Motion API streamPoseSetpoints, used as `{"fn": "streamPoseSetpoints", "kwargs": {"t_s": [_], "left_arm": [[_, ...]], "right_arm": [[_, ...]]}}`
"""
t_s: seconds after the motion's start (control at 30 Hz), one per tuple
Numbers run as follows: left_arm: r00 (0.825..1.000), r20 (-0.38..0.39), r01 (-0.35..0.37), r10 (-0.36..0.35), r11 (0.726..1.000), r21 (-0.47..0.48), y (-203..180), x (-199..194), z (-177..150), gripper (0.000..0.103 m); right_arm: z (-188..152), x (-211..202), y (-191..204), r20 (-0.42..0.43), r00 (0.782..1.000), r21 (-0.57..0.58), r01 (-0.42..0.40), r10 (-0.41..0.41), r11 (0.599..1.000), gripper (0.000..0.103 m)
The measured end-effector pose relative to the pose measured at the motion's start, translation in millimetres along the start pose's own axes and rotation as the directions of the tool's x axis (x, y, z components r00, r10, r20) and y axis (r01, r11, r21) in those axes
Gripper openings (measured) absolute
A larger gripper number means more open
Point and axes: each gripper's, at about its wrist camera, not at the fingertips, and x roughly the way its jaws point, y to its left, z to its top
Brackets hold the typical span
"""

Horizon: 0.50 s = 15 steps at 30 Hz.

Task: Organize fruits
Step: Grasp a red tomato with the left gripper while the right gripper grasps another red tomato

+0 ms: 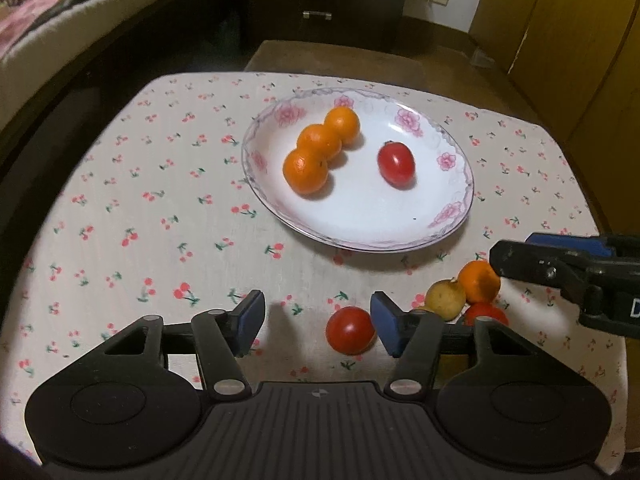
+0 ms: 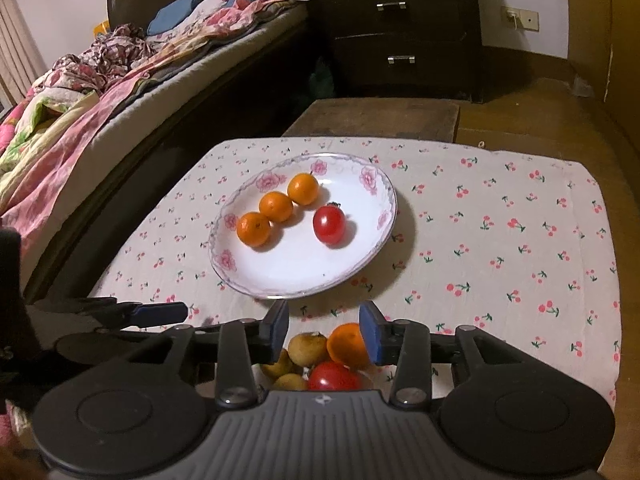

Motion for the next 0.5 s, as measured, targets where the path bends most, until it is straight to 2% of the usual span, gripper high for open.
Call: {"fn": "streamPoseSetpoints", "kwargs": {"t_s": [0.1,0.17,0.5], "left_arm": [[1.000,-0.007,0.003,-0.003,1.000,0.002,-2.4,3.0,-1.1,0.060],[1.000,-0.018,0.000,0.000,1.000,0.011,-4.6,5.3,-2.5,0.050],[0.999,-0.038,0.008,-0.008,1.000,0.012,-4.3,7.1,-7.1,0.043]], "right_arm": [[-1.7,2.1,-4.1,-0.013,1.000,0.016,0.000,0.000,1.000,0.040],[-3.1,2.6,-5.6,-0.019,1.000,0.019,0.000,0.000,1.000,0.040],[-6.5,7.2,-7.2,-0.053,0.999,0.024,0.002,0.000,1.000,0.041]]}}
